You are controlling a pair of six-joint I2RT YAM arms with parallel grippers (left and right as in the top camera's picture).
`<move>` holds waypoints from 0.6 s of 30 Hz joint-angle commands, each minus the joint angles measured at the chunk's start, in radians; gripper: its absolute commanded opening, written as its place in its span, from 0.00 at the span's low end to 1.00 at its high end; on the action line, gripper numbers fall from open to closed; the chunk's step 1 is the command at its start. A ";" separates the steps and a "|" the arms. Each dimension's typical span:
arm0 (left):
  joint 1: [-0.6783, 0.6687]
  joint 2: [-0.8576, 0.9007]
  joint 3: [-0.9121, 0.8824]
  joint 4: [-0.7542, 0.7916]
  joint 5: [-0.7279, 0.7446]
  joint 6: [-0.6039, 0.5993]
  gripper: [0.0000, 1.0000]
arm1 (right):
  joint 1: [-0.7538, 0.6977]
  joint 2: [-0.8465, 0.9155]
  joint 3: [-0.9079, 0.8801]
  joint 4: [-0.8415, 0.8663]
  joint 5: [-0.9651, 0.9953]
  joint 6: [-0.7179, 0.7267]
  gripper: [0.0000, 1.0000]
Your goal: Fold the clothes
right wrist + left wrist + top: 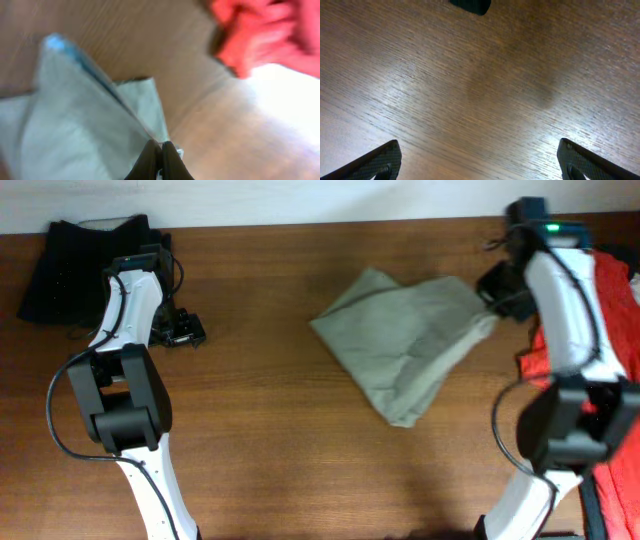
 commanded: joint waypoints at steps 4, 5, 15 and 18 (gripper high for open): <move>0.007 -0.019 -0.009 0.030 0.091 -0.010 0.99 | 0.142 -0.032 -0.007 -0.086 0.039 -0.039 0.04; 0.007 -0.019 -0.009 0.030 0.093 -0.010 0.99 | 0.178 -0.032 -0.007 -0.071 0.038 -0.065 0.04; 0.007 -0.019 -0.009 0.016 0.093 -0.010 0.99 | 0.554 -0.032 -0.006 0.151 -0.047 -0.192 0.04; 0.007 -0.019 -0.009 0.016 0.093 -0.010 0.99 | 0.634 -0.032 -0.006 0.261 -0.242 -0.237 0.04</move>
